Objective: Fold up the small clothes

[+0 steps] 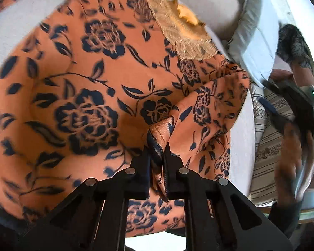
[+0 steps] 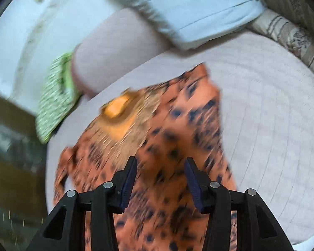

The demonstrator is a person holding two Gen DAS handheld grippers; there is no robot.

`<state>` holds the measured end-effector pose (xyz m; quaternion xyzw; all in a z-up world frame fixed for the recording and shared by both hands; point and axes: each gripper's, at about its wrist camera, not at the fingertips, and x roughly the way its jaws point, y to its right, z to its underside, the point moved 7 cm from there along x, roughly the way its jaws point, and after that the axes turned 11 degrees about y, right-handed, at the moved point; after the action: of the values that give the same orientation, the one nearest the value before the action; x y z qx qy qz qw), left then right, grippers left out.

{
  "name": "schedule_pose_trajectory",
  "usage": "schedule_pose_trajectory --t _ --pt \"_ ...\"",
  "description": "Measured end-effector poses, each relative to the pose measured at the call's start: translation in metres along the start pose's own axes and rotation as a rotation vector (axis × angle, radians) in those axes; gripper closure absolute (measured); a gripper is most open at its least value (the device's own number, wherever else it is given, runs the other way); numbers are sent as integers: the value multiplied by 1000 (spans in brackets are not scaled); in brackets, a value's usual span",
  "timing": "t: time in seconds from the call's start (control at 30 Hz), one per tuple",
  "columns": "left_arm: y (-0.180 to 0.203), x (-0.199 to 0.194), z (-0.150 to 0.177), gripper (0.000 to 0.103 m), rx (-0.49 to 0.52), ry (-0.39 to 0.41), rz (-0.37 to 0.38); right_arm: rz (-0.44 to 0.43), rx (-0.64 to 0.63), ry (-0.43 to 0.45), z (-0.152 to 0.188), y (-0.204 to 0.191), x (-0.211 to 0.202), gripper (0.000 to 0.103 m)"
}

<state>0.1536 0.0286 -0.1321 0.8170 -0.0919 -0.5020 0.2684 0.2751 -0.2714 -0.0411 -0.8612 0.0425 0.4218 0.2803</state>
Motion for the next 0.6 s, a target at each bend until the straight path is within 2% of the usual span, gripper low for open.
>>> schedule_pose_trajectory --t 0.07,0.13,0.17,0.23,0.3,0.37,0.4,0.43,0.5,0.6 --pt "-3 0 7 94 19 23 -39 20 9 -21 -16 -2 21 57" --pt "-1 10 14 94 -25 -43 8 48 2 -64 -23 -6 43 57" --pt "1 9 14 94 -33 -46 22 65 -19 -64 -26 -8 54 57" --pt "3 4 8 94 -12 -10 -4 128 -65 -66 -34 -10 76 57" --pt "7 1 5 94 -3 0 2 198 -94 -73 -38 -6 102 57" --pt "9 1 6 94 12 -6 -12 325 -130 -92 -38 13 125 66" --pt "9 3 6 94 14 -14 -14 381 -142 -109 -36 22 135 85" --pt "9 4 8 94 12 -23 -9 415 -150 -113 -33 31 136 98" --pt "10 0 8 94 3 -33 8 410 -156 -79 -35 30 130 100" --pt "8 -16 7 94 -17 -18 21 341 -215 26 -47 3 96 101"
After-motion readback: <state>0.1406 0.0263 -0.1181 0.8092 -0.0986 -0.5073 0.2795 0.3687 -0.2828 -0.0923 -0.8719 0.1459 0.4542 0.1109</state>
